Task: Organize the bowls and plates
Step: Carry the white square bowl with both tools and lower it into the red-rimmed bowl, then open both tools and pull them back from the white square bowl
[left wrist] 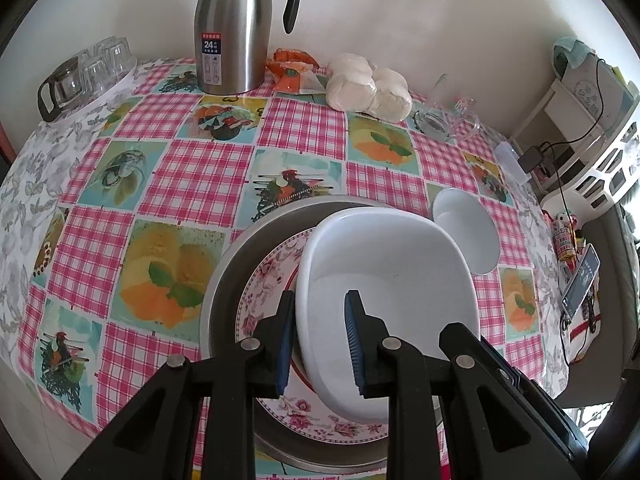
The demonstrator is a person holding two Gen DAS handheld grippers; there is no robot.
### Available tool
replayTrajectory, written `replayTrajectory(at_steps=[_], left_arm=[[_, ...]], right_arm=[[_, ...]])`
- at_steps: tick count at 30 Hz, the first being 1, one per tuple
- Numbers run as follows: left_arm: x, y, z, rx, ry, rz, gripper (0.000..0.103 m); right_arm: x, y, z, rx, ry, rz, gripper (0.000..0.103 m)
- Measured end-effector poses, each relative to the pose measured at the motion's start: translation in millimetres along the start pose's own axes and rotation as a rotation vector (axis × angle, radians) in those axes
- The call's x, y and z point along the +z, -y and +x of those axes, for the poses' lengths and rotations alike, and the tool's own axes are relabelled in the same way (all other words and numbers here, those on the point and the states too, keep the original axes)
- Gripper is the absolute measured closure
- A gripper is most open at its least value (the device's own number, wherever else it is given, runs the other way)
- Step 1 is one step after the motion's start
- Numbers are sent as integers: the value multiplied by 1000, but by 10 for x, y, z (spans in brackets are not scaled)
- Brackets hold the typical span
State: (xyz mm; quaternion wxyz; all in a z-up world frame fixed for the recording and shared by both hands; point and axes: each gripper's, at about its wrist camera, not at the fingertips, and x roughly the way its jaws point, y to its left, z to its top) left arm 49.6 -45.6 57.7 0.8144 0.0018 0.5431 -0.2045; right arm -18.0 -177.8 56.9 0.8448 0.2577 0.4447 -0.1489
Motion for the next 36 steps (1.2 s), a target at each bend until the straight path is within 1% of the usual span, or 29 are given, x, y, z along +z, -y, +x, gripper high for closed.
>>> replayTrajectory(at_steps=[21, 34, 36], left_arm=[[13, -11, 0, -5, -5, -7, 78], [61, -79, -325, -38, 90, -29, 77], [66, -93, -360, -38, 101, -33, 74]], right_arm=[[-7, -16, -1, -6, -7, -8, 86], [23, -53, -191, 4, 52, -14, 86], [30, -62, -213, 0, 62, -18, 86]])
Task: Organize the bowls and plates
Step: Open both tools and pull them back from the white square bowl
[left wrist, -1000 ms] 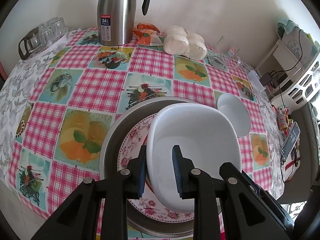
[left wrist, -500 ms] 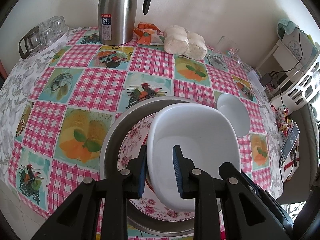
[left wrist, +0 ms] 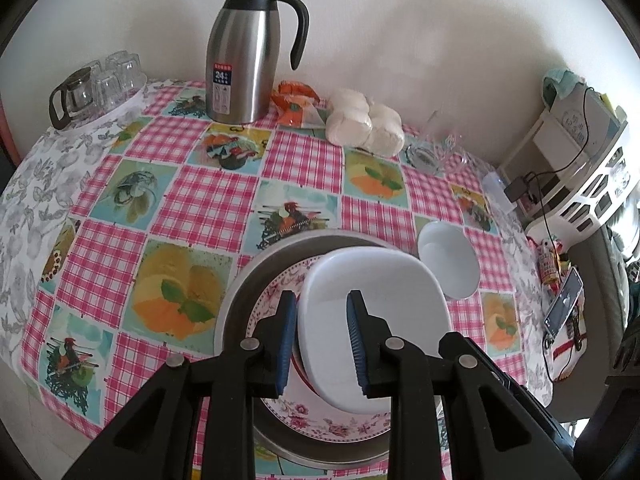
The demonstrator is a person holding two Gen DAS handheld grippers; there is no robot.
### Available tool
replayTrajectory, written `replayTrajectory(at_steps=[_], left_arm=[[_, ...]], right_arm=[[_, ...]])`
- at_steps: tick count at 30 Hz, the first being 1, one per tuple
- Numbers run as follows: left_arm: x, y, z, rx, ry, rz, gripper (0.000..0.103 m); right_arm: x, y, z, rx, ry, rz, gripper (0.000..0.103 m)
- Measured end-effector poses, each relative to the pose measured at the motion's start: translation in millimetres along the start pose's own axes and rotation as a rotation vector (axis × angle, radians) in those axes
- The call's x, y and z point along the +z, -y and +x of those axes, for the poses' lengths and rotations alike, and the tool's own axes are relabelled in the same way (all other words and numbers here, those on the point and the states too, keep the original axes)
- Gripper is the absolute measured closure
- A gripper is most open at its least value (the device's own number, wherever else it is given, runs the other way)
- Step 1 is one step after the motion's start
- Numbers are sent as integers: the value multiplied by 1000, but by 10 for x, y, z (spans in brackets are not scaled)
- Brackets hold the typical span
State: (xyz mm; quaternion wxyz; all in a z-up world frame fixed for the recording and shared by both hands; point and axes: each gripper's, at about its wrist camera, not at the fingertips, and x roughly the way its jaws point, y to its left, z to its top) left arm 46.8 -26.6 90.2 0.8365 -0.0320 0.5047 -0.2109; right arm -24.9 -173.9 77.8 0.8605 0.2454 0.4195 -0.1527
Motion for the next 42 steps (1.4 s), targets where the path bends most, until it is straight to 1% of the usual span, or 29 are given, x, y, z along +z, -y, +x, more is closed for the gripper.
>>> replayTrajectory(at_steps=[1, 2, 3, 4, 5, 7, 8, 10, 11, 12, 14, 18, 20, 22, 24, 29, 36, 42], left_arm=[[6, -9, -13, -1, 4, -3, 71], [9, -21, -25, 0, 9, -7, 64], [13, -29, -29, 4, 12, -12, 59], [16, -40, -29, 9, 14, -17, 58], [16, -56, -27, 14, 13, -25, 57], [20, -94, -17, 28, 7, -42, 51], [20, -105, -15, 34, 7, -46, 47], [24, -126, -10, 55, 8, -51, 46], [24, -136, -9, 61, 9, -55, 42], [25, -149, -5, 69, 10, -60, 32], [28, -167, 2, 86, 14, -64, 21], [30, -190, 9, 94, 14, -66, 21], [32, -198, 22, 103, 10, -68, 20], [34, -210, 36, 119, 9, -68, 18], [37, -222, 40, 133, 11, -70, 14], [38, -253, 31, 151, 24, -80, 12], [34, -256, 15, 168, 45, -66, 10], [27, -291, 15, 169, 45, -85, 10]], right_arm=[[4, -5, -14, -5, 8, -3, 86], [9, -10, -22, -14, 14, -4, 80], [13, -8, -23, -22, 18, -4, 74], [15, -6, -21, -30, 19, -3, 63], [16, 1, -15, -42, 20, -3, 56], [18, 19, -1, -59, 21, -1, 52], [22, 28, 4, -62, 20, 2, 48], [29, 47, 7, -74, 24, 8, 40], [27, 55, 9, -79, 26, 8, 37], [28, 58, 10, -83, 27, 9, 35], [29, 75, 16, -84, 26, 14, 30], [24, 82, 32, -91, 27, 16, 23], [23, 85, 34, -91, 30, 16, 18], [24, 88, 33, -92, 33, 16, 14], [27, 95, 29, -91, 36, 18, 11], [24, 95, 31, -89, 40, 16, 1], [23, 99, 49, -85, 38, 19, 0], [29, 106, 49, -84, 36, 16, 0]])
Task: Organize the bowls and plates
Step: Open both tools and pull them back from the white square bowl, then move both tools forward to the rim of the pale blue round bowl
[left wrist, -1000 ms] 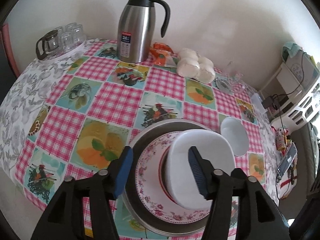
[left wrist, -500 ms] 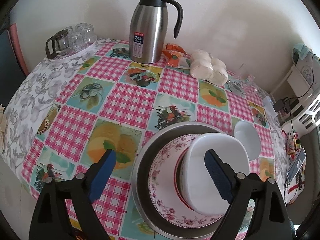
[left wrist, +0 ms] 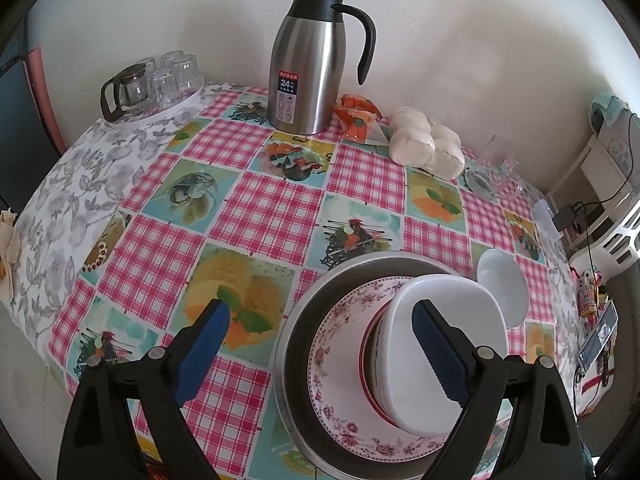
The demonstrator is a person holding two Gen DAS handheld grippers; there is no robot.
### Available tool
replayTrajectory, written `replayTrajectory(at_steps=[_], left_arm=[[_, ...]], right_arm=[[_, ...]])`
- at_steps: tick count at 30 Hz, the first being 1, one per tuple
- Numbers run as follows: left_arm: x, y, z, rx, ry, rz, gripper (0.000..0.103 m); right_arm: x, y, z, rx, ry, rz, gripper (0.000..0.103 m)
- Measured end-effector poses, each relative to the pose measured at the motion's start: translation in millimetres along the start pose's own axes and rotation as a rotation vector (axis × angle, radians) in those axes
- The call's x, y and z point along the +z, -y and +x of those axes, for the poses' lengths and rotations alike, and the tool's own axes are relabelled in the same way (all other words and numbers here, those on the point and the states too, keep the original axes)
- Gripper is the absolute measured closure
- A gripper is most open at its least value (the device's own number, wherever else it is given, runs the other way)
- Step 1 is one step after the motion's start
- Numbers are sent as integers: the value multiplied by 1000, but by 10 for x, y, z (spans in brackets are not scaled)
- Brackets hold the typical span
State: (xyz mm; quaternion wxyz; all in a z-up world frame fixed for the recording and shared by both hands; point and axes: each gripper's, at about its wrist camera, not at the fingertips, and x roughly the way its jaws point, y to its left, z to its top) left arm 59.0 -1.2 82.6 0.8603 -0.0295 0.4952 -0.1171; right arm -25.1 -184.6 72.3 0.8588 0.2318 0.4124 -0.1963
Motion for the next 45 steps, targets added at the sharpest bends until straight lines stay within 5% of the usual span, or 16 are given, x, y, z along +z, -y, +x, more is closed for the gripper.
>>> replayTrajectory(at_steps=[13, 32, 45], left_arm=[[-45, 97, -35, -29, -17, -34, 10], [-97, 1121, -144, -67, 20, 134, 10], [-53, 1713, 93, -72, -27, 235, 10]], right_arm=[[56, 174, -63, -6, 8, 4, 0], [216, 982, -180, -72, 42, 136, 0], [326, 1290, -38, -107, 28, 214, 0]])
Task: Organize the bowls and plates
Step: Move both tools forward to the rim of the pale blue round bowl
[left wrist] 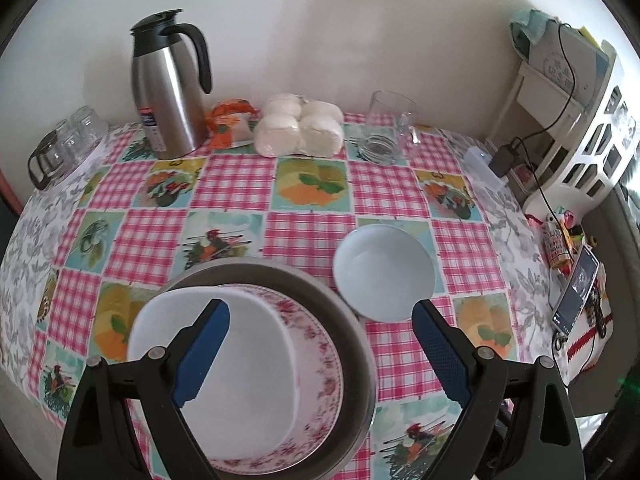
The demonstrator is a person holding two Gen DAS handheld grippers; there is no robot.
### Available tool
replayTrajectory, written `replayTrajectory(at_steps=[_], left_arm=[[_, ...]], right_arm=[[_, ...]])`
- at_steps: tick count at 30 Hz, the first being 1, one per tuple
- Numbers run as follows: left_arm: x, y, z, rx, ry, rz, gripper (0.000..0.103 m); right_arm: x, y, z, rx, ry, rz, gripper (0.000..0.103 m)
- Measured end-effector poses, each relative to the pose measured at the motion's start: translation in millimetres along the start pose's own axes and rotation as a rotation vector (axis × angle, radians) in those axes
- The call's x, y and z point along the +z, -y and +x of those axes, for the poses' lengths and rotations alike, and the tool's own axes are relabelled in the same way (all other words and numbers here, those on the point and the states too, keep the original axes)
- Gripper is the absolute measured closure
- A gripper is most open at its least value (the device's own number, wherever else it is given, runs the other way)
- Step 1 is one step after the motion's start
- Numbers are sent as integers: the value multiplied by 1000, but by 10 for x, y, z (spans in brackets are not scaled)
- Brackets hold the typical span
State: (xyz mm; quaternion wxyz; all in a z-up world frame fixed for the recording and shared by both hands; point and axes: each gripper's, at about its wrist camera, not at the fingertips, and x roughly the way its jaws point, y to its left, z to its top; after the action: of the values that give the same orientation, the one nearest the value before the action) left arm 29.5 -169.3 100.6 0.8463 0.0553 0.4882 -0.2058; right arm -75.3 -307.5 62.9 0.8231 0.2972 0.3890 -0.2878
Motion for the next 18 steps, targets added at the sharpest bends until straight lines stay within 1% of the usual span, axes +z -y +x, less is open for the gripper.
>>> replayTrajectory(at_steps=[5, 18], left_arm=[[62, 88, 109, -10, -16, 3, 10], [170, 222, 480, -21, -47, -18, 10]], right_arm=[[45, 84, 173, -12, -40, 19, 0], [141, 122, 505, -45, -87, 43, 0]])
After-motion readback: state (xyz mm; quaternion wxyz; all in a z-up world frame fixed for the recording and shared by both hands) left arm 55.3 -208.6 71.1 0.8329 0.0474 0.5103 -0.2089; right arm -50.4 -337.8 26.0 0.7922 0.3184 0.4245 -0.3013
